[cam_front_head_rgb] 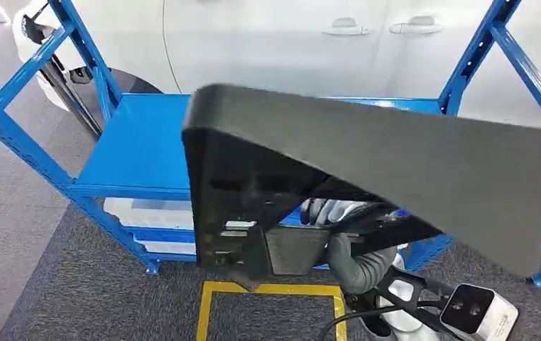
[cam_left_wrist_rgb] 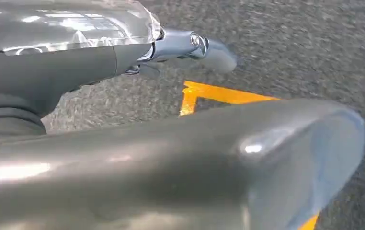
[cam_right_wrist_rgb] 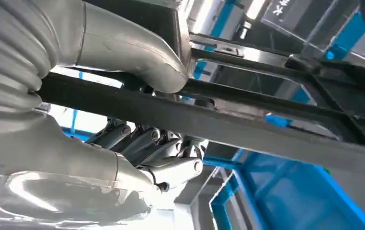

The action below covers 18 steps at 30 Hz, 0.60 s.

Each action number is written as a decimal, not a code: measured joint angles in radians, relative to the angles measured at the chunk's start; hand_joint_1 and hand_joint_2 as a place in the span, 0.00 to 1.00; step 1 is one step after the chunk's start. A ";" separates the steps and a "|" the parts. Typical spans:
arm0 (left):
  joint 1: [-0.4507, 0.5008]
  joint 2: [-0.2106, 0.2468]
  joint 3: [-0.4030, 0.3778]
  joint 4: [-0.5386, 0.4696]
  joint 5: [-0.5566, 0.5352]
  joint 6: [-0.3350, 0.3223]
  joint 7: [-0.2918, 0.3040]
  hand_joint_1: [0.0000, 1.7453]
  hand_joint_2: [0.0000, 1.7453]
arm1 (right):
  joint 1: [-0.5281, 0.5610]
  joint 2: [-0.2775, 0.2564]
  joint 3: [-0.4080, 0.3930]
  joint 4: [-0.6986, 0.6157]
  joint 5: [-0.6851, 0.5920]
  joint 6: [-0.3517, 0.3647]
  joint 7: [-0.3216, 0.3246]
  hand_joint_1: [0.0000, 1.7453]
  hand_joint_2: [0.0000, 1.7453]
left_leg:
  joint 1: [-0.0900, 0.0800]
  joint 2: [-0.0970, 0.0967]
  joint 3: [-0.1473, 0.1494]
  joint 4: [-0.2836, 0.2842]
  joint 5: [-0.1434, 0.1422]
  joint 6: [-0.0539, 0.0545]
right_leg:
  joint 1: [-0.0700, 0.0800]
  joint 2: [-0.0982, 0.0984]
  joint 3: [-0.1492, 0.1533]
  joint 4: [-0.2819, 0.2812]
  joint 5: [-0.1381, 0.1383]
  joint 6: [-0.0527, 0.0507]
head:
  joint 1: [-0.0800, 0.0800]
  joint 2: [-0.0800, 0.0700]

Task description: Take the parts from the cabinet and place them on the table.

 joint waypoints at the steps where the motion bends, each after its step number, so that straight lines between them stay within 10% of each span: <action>1: 0.000 0.000 0.000 0.000 0.001 0.001 0.000 0.00 0.00 | -0.002 -0.002 0.000 0.000 -0.002 0.000 0.000 0.86 1.00 | 0.000 0.000 -0.018 0.081 -0.044 -0.003 | 0.002 0.000 -0.017 0.001 0.013 0.000 | 0.000 0.000; 4: 0.000 0.000 0.000 0.000 0.000 0.003 0.000 0.00 0.00 | -0.006 -0.011 0.001 0.002 -0.013 -0.003 0.001 0.86 1.00 | 0.000 0.000 0.010 0.147 -0.009 0.001 | 0.008 -0.001 -0.063 0.002 0.047 0.001 | 0.000 0.000; 6: -0.003 0.000 0.000 0.000 -0.002 0.005 0.000 0.00 0.00 | -0.010 -0.018 0.001 0.002 -0.018 -0.005 0.001 0.86 1.00 | -0.003 -0.001 0.131 -0.004 0.055 0.018 | 0.013 0.000 -0.089 0.003 0.070 0.003 | 0.000 0.000; 8: -0.009 0.003 0.000 0.000 -0.002 0.006 -0.001 0.00 0.00 | -0.012 -0.021 0.001 0.002 -0.019 -0.006 0.001 0.86 1.00 | -0.013 -0.001 0.262 -0.198 0.005 0.039 | 0.018 0.000 -0.099 0.004 0.089 0.012 | 0.000 0.000; 12: -0.009 0.001 0.000 0.000 -0.001 0.008 0.002 0.00 0.00 | -0.015 -0.028 0.002 0.002 -0.024 -0.007 -0.001 0.86 1.00 | -0.015 -0.002 0.245 -0.215 0.040 0.055 | 0.011 -0.002 -0.102 -0.009 0.122 0.038 | 0.000 0.000; 16: -0.006 -0.002 0.000 0.000 0.002 0.010 0.004 0.00 0.00 | -0.016 -0.046 0.004 0.007 -0.034 -0.014 -0.002 0.86 1.00 | -0.013 0.007 0.185 -0.215 0.092 0.071 | 0.003 0.002 -0.171 0.205 -0.096 0.055 | 0.000 0.000; 18: -0.001 -0.001 0.000 0.000 0.002 0.011 0.004 0.00 0.00 | -0.016 -0.054 0.005 0.011 -0.039 -0.020 -0.002 0.86 1.00 | -0.013 0.007 0.143 -0.206 0.119 0.068 | 0.001 0.001 -0.186 0.326 -0.107 0.061 | 0.000 0.000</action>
